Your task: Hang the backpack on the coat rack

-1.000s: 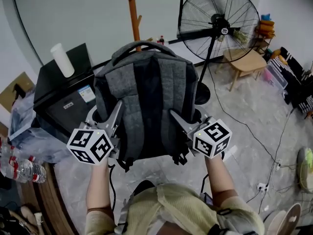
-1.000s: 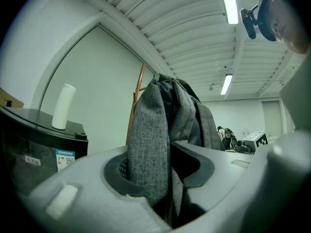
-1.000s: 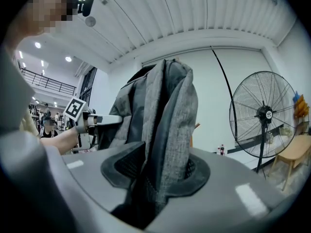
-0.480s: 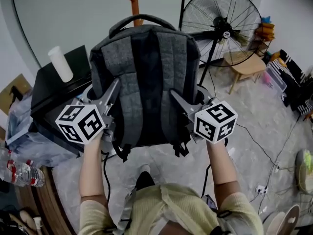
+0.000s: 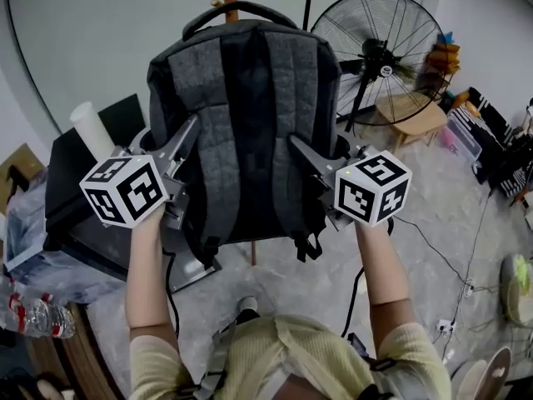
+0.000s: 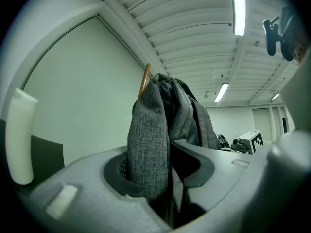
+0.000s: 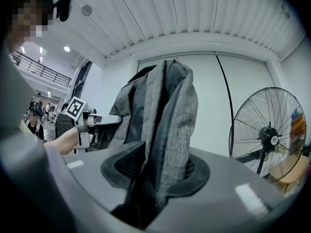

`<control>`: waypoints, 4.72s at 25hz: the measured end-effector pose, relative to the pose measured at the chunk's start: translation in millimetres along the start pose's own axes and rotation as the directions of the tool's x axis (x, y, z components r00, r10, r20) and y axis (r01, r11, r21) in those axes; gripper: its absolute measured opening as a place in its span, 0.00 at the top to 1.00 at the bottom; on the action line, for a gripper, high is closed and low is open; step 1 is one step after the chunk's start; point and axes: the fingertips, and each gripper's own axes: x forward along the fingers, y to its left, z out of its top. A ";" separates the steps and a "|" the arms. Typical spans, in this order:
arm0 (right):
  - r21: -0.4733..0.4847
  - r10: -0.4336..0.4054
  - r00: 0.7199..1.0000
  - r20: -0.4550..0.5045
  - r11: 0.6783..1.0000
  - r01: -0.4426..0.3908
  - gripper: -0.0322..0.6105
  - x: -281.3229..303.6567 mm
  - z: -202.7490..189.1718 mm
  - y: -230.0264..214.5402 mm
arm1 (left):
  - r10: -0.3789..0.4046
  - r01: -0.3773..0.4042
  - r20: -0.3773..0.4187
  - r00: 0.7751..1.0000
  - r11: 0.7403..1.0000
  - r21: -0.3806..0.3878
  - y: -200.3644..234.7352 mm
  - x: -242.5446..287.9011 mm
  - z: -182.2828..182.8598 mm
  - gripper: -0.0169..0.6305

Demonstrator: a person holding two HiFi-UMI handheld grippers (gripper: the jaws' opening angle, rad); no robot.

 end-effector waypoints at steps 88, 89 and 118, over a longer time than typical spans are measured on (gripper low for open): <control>0.057 -0.088 0.984 -0.155 0.994 0.098 0.56 166.4 -27.6 -124.5 | 0.087 -0.087 -0.026 0.996 0.996 -0.011 168.6 147.8 -44.9 0.47; 0.050 -0.093 0.984 -0.154 0.994 0.101 0.55 166.2 -27.5 -125.0 | 0.105 -0.105 -0.022 0.994 0.994 0.012 169.5 145.9 -43.9 0.46; -0.140 -0.296 0.955 0.025 0.945 0.296 0.48 113.6 -16.8 -127.5 | 0.159 -0.190 0.162 0.974 0.961 0.203 103.8 86.5 -17.4 0.46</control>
